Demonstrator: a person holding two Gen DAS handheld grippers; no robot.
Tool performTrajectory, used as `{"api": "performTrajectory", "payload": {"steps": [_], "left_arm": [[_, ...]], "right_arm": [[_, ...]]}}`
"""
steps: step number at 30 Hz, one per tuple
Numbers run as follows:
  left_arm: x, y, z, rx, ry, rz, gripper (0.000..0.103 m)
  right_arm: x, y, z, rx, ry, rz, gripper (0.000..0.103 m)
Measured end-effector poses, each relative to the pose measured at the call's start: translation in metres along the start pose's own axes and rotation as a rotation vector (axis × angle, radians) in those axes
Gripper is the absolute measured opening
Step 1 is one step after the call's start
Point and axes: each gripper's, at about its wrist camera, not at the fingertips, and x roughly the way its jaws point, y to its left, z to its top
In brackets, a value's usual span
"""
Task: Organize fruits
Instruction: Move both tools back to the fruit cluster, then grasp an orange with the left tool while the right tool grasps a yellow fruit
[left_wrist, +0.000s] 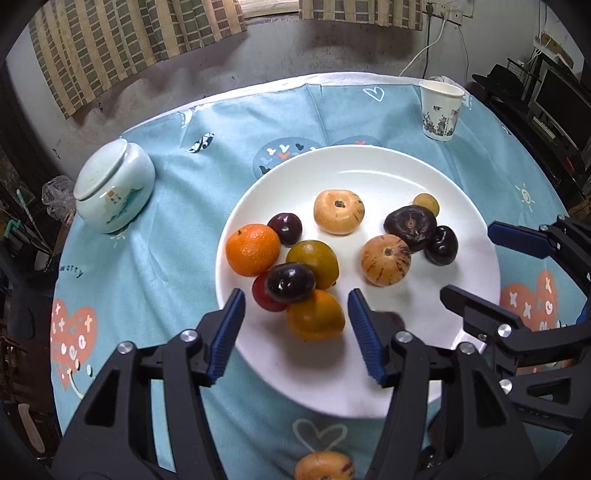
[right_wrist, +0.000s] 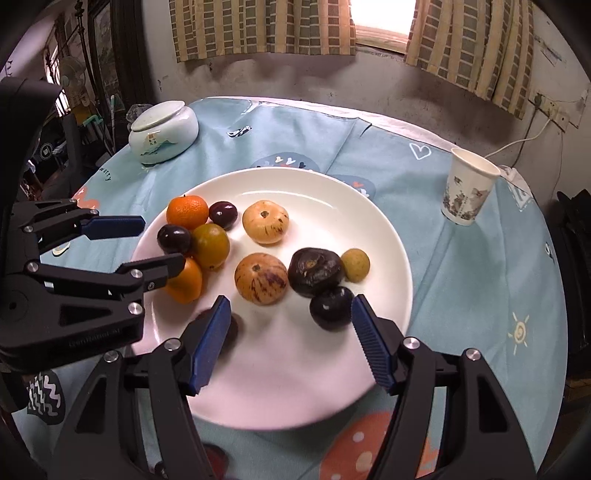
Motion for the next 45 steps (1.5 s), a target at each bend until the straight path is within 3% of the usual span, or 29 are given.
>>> {"api": "performTrajectory", "payload": {"steps": [7, 10, 15, 21, 27, 28, 29, 30, 35, 38, 45], "left_arm": [[-0.043, 0.009, -0.026, -0.030, -0.023, 0.015, 0.070], [-0.059, 0.012, -0.050, -0.043, -0.013, 0.015, 0.078], [-0.076, 0.002, -0.099, -0.031, 0.038, -0.014, 0.078], [-0.088, -0.061, -0.150, 0.160, 0.076, -0.107, 0.078], [-0.065, -0.096, -0.159, 0.253, 0.090, -0.135, 0.078], [-0.057, -0.099, -0.160, 0.259, 0.106, -0.134, 0.074], [-0.051, -0.100, -0.160, 0.263, 0.124, -0.131, 0.053], [-0.047, -0.101, -0.161, 0.262, 0.148, -0.149, 0.045], [-0.068, -0.092, -0.164, 0.225, 0.120, -0.199, 0.045], [-0.086, -0.073, -0.163, 0.152, 0.099, -0.217, 0.045], [-0.107, -0.038, -0.172, 0.027, 0.090, -0.165, 0.045]], "right_arm": [[-0.044, -0.011, -0.048, 0.100, 0.012, -0.013, 0.068], [-0.064, -0.017, -0.091, 0.178, 0.049, 0.000, 0.068], [-0.080, -0.016, -0.163, 0.273, 0.129, 0.006, 0.068], [-0.095, -0.011, -0.220, 0.363, 0.188, 0.016, 0.068], [-0.117, -0.003, -0.232, 0.355, 0.155, 0.020, 0.068], [-0.119, -0.002, -0.233, 0.350, 0.153, 0.017, 0.068], [-0.121, -0.002, -0.233, 0.345, 0.148, 0.012, 0.068], [-0.122, -0.003, -0.232, 0.342, 0.144, 0.006, 0.068], [-0.110, -0.013, -0.214, 0.321, 0.122, -0.039, 0.068], [-0.094, -0.016, -0.197, 0.298, 0.121, -0.041, 0.068], [-0.051, -0.012, -0.168, 0.236, 0.147, -0.029, 0.068]]}}
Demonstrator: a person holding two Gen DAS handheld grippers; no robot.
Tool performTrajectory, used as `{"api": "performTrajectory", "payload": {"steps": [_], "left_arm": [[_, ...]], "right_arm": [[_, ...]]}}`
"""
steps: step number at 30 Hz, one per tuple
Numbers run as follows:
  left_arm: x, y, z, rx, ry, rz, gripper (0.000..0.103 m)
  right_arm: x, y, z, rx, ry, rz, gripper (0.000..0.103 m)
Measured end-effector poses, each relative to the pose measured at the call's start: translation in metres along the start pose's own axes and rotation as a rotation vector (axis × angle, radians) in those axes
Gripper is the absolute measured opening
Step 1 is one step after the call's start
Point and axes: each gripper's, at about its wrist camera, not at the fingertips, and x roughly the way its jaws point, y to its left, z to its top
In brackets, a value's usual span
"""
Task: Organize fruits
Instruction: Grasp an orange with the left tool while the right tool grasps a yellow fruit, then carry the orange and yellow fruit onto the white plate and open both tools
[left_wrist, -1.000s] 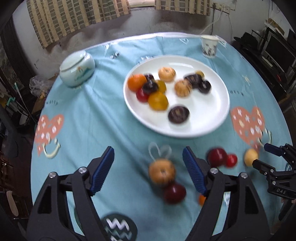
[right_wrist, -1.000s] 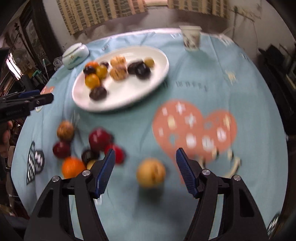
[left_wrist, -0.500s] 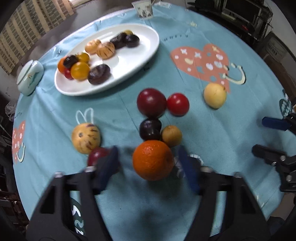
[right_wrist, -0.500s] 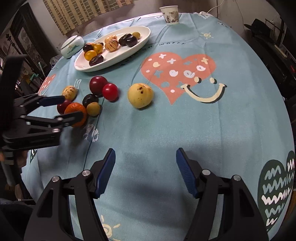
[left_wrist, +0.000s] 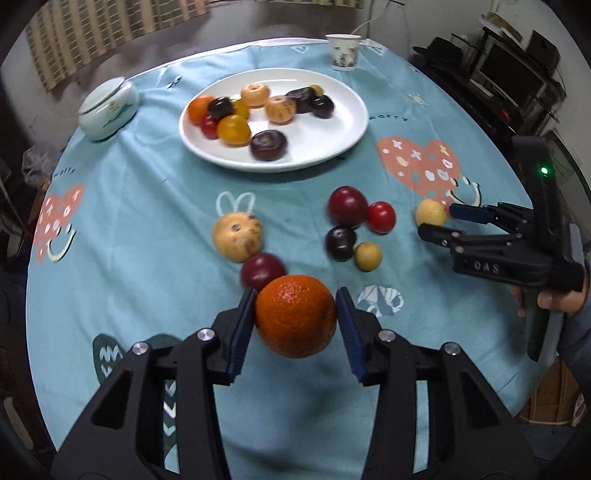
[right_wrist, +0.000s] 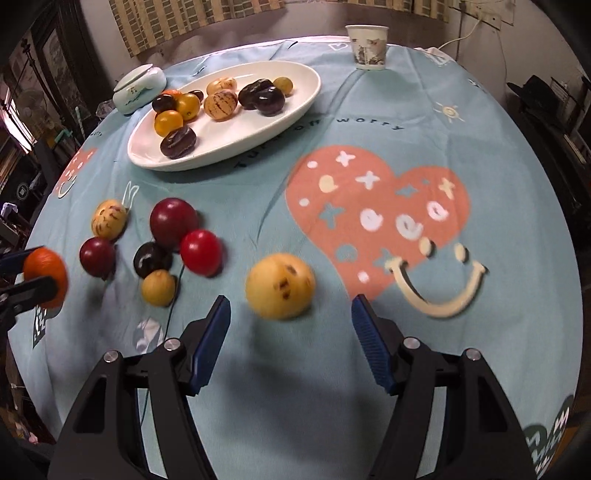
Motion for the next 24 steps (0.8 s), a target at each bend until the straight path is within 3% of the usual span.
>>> {"api": "performTrajectory", "payload": {"steps": [2, 6, 12, 24], "left_arm": [[0.001, 0.005, -0.002, -0.022, 0.012, 0.009, 0.045], [0.004, 0.009, -0.006, -0.039, 0.024, 0.006, 0.045], [-0.007, -0.006, -0.003, 0.003, 0.000, -0.008, 0.045], [-0.042, -0.018, -0.004, 0.055, -0.073, -0.020, 0.045]], "right_arm": [[0.006, 0.005, 0.003, -0.042, 0.021, -0.008, 0.040], [-0.003, 0.015, -0.005, -0.092, 0.026, -0.017, 0.039], [-0.041, 0.019, -0.021, -0.040, -0.034, 0.053, 0.039], [-0.101, 0.083, -0.053, -0.127, -0.116, 0.146, 0.039]]}}
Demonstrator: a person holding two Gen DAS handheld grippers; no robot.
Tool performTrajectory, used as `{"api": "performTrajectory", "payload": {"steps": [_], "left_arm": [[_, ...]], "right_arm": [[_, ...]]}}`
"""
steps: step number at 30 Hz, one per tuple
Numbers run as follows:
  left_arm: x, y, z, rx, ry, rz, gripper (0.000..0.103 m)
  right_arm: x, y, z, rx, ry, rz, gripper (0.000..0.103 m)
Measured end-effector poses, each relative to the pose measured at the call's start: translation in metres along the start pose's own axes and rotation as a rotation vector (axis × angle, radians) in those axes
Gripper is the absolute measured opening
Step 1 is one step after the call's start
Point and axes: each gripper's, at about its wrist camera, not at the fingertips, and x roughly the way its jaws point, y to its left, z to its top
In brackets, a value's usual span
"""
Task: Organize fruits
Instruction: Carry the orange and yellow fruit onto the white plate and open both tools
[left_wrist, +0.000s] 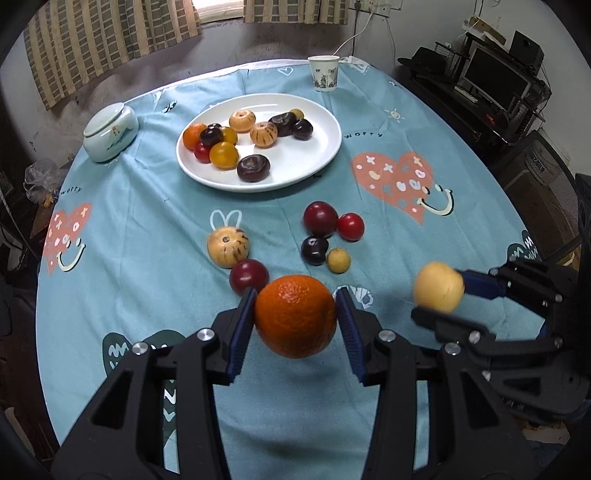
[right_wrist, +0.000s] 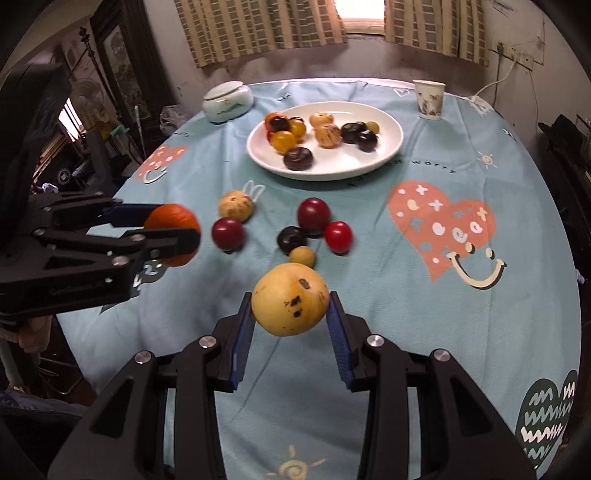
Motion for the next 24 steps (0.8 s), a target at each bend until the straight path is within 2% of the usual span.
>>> {"api": "performTrajectory", "payload": {"steps": [9, 15, 24], "left_arm": [[-0.004, 0.014, -0.005, -0.016, 0.005, 0.000, 0.045], [-0.014, 0.027, 0.008, -0.034, -0.028, 0.012, 0.045], [-0.022, 0.033, 0.044, -0.032, -0.091, 0.022, 0.045]], "right_arm": [[0.006, 0.016, 0.001, -0.022, 0.018, -0.003, 0.039], [-0.003, 0.019, 0.031, -0.051, -0.044, -0.015, 0.039], [-0.017, 0.016, 0.079, -0.096, -0.127, -0.031, 0.039]]}}
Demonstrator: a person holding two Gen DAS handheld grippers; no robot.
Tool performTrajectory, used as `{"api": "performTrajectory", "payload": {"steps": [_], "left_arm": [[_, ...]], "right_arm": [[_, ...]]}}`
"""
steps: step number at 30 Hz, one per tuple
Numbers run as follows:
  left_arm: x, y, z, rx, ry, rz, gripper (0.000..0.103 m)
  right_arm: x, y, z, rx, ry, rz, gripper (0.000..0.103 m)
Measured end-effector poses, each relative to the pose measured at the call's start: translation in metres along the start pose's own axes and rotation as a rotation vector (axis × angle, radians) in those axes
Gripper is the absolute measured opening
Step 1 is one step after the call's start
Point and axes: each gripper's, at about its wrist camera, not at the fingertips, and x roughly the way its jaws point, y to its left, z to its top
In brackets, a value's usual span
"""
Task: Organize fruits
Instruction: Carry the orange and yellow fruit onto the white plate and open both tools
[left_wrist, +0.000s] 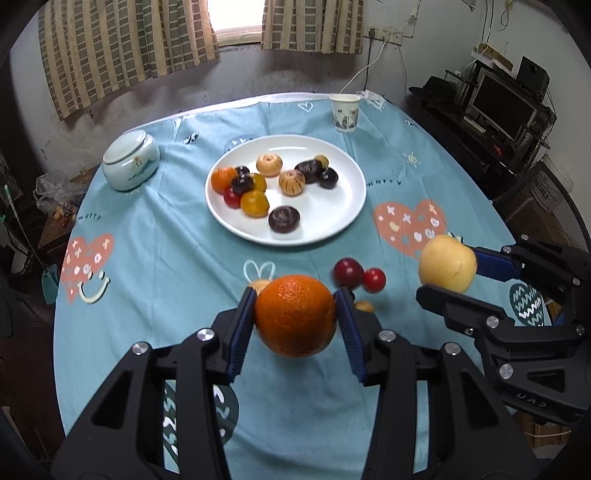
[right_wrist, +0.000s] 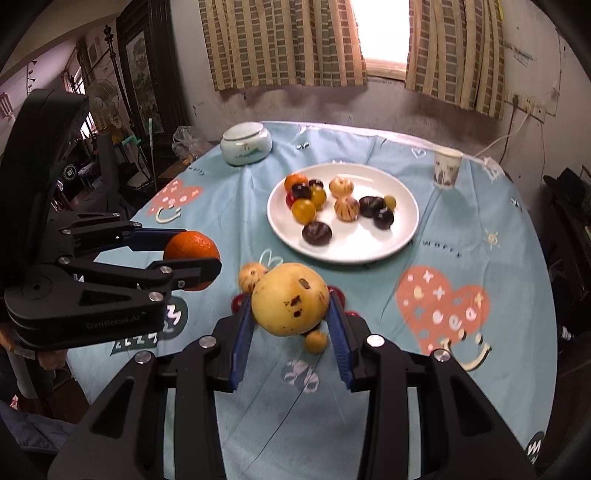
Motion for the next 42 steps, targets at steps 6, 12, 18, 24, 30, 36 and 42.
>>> {"api": "performTrajectory", "payload": {"steps": [6, 12, 18, 24, 30, 36, 42], "left_arm": [[0.002, 0.000, 0.029, 0.023, -0.035, 0.025, 0.045], [0.009, -0.001, 0.055, 0.046, -0.061, 0.056, 0.045], [0.022, 0.003, 0.075, 0.041, -0.069, 0.061, 0.045], [0.038, 0.010, 0.089, 0.039, -0.071, 0.072, 0.045], [0.053, 0.017, 0.103, 0.031, -0.073, 0.071, 0.045], [0.077, 0.040, 0.112, -0.017, -0.049, 0.074, 0.042], [0.103, 0.043, 0.090, 0.026, 0.029, 0.042, 0.043]], "right_arm": [[0.002, -0.008, 0.027, -0.011, -0.039, -0.006, 0.039], [0.009, -0.016, 0.052, -0.017, -0.069, -0.012, 0.039], [0.023, -0.027, 0.070, -0.014, -0.079, -0.013, 0.039], [0.038, -0.038, 0.081, -0.003, -0.080, -0.003, 0.039], [0.056, -0.052, 0.089, 0.019, -0.070, 0.003, 0.039], [0.075, -0.065, 0.095, 0.029, -0.056, -0.007, 0.039], [0.103, -0.076, 0.091, 0.050, -0.010, -0.002, 0.039]]}}
